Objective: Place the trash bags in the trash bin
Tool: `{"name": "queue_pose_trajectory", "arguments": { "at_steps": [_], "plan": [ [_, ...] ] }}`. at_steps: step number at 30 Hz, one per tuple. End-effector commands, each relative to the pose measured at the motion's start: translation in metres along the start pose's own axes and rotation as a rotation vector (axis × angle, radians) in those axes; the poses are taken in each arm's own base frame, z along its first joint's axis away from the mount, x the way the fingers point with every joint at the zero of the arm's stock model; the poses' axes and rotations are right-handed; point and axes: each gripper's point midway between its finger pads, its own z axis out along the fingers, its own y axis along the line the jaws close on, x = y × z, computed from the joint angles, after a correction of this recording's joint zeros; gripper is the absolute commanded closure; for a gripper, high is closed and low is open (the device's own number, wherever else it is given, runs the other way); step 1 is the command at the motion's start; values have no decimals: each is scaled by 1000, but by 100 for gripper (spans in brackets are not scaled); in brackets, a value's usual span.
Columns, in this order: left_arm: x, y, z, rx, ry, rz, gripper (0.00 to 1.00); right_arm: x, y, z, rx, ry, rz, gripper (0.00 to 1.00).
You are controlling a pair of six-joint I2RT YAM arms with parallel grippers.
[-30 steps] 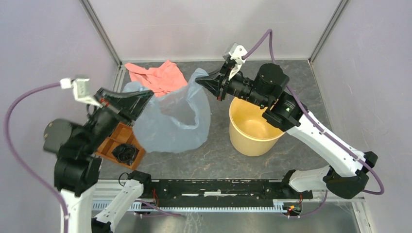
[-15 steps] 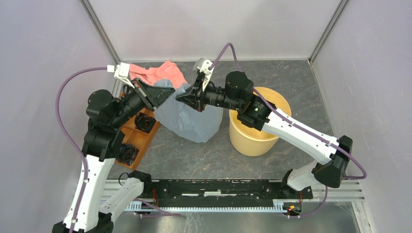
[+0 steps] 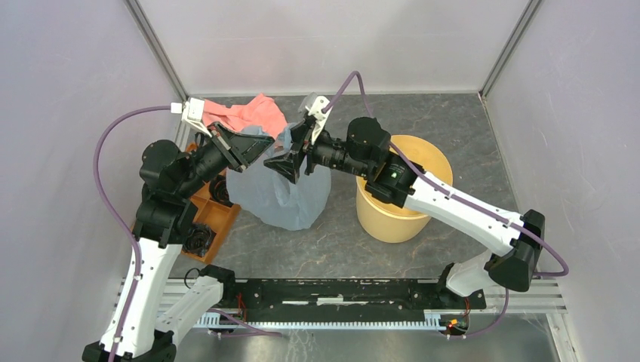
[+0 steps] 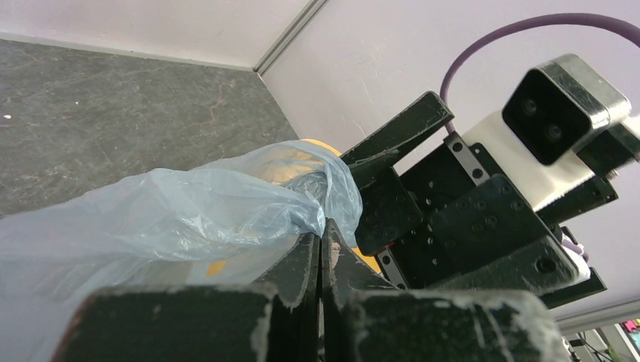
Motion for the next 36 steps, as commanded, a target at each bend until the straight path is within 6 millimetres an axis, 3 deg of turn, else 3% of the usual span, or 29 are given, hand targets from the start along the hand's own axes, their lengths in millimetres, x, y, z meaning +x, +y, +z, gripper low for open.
{"name": "queue_pose_trajectory", "arguments": {
  "at_steps": [1,6,9,12,14,16,17,19,21,25,29,32,36],
  "plan": [
    [-12,-19,-2,64,-30,2,97,-9,1,7,61,-46,-74,17],
    [-14,-23,-2,79,-35,0,96,-4,5,13,104,-49,-103,8],
    [-14,-29,-2,108,-30,-18,95,-2,-8,20,218,-68,-87,8],
    [-16,-35,-5,125,-33,-16,94,1,-16,28,309,-96,-80,15],
    [-18,-42,-10,136,-37,-7,90,3,-17,33,336,-120,-87,26],
    [-23,-52,-17,150,-52,19,77,1,-20,33,361,-153,-67,53],
    [-25,-56,-21,151,-62,37,60,-3,-19,33,355,-172,-59,61],
    [-33,-61,-31,123,-89,82,37,-14,-19,29,361,-197,-44,82],
    [-42,-70,-45,99,-121,146,21,-25,-23,23,360,-211,-27,98],
    [-60,-79,-74,21,-206,268,1,-68,-48,-4,386,-249,8,99],
    [-65,-73,-87,-43,-245,314,0,-127,-69,-51,400,-320,43,99],
    [-61,-66,-87,-69,-238,317,0,-158,-82,-92,432,-337,35,99],
    [-55,-58,-81,-67,-219,302,0,-192,-81,-153,538,-375,-29,99]
  ]
}}
